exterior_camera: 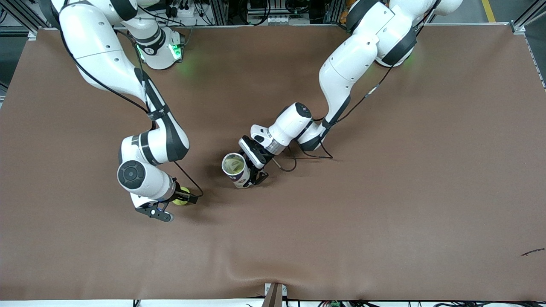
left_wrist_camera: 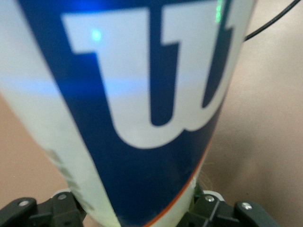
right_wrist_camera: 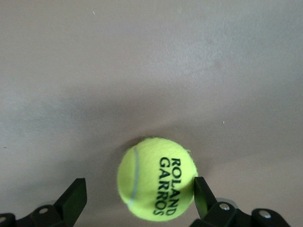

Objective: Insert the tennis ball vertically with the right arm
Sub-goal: 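Grasp the second yellow tennis ball with the right gripper, then move the ball above the can opening and open the right gripper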

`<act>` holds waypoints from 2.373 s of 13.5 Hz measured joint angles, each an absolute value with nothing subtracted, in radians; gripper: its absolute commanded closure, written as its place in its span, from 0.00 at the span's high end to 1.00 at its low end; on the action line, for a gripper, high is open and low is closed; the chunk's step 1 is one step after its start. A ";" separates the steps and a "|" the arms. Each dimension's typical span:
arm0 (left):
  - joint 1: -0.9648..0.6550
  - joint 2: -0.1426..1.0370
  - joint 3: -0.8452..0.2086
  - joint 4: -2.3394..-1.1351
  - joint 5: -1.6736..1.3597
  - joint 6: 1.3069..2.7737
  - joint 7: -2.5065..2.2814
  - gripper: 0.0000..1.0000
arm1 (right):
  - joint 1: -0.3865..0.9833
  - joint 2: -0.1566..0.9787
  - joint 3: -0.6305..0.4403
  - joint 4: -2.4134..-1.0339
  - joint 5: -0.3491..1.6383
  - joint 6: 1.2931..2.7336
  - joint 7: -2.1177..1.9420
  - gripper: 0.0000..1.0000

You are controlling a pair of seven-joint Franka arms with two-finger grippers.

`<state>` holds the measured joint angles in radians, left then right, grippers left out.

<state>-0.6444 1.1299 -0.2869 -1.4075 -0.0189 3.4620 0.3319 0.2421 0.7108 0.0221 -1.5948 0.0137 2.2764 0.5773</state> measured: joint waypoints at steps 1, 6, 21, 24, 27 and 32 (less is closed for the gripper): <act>-0.644 1.130 -0.287 -1.407 -0.019 3.462 0.332 0.80 | 0.242 0.713 0.022 -1.599 0.014 2.277 0.577 1.00; -0.644 1.130 -0.287 -1.407 -0.019 3.462 0.332 0.80 | 0.240 0.714 0.020 -1.607 0.013 2.279 0.577 0.50; -0.644 1.130 -0.281 -1.405 -0.019 3.462 0.329 0.81 | 0.279 0.455 0.198 -1.428 0.085 1.841 1.082 0.56; -0.644 1.130 -0.281 -1.405 -0.019 3.462 0.329 0.81 | 0.310 0.457 0.204 -1.403 0.138 1.828 1.177 0.56; -0.644 1.130 -0.281 -1.405 -0.019 3.462 0.329 0.81 | 0.349 0.473 0.204 -1.404 0.138 1.890 1.239 0.56; -0.644 1.130 -0.281 -1.405 -0.019 3.462 0.329 0.81 | 0.356 0.520 0.200 -1.405 0.136 1.963 1.251 0.69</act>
